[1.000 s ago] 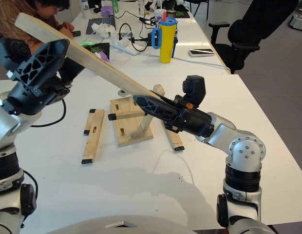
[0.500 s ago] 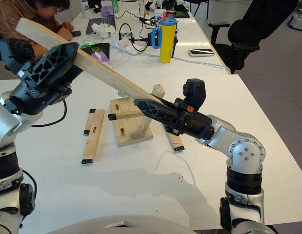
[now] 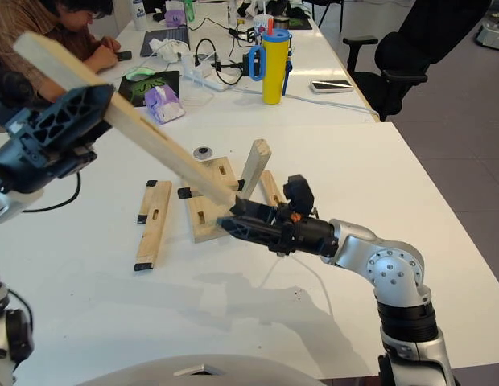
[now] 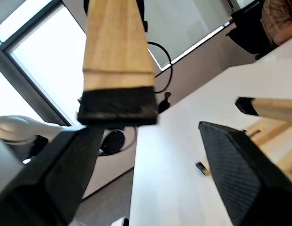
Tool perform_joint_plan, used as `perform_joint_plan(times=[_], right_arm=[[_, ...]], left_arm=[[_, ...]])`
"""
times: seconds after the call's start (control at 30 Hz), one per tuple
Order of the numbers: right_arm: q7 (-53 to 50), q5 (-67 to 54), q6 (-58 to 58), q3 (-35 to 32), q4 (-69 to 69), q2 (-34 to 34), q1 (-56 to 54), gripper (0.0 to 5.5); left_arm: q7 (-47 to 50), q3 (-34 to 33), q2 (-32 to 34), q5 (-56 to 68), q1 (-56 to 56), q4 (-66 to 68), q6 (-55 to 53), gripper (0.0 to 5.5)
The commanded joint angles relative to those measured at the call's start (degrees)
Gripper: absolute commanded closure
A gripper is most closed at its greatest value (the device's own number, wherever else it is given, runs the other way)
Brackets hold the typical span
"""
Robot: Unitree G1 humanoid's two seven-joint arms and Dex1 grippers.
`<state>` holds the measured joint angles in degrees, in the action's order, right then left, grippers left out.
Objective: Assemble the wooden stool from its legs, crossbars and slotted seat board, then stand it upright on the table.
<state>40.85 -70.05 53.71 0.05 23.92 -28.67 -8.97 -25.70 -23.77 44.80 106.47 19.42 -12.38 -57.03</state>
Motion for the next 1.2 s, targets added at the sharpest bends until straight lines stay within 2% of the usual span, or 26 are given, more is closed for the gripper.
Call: perform_joint_plan(times=[0.03,0.17,0.27,0.5,0.7,0.97,1.2], right_arm=[[-0.05,10.85,-3.96,6.16,0.91,-0.34,3.05,1.74],[-3.62,22.82,-9.82,12.07,-2.64,3.08,3.08,1.74],[-6.56,30.53,-14.04,15.07,-6.63,6.27,1.53,1.74],[-7.47,43.26,-21.73,20.8,-15.91,11.91,-2.56,1.74],[-4.57,50.26,-26.95,24.4,-21.76,13.68,-4.64,1.74],[-4.17,54.58,-29.46,23.87,-27.59,16.16,-6.08,1.74],[-2.8,57.14,-28.39,24.52,-29.82,16.13,-6.56,1.74]], left_arm=[[-6.72,-3.74,5.24,-7.9,-8.55,2.34,-3.57,3.43],[-12.0,-3.98,4.94,-18.39,-12.6,5.19,-0.77,3.43],[-15.02,-2.55,1.92,-26.3,-12.6,6.15,4.47,3.43],[-22.66,6.59,-4.91,-47.77,-10.86,6.88,20.67,3.44],[-27.11,7.51,-8.31,-53.42,-8.67,9.98,26.71,3.44],[-32.03,11.52,-11.11,-61.36,-6.5,16.19,32.83,3.44],[-37.16,15.24,-7.97,-70.06,-4.91,20.04,38.82,3.45]])
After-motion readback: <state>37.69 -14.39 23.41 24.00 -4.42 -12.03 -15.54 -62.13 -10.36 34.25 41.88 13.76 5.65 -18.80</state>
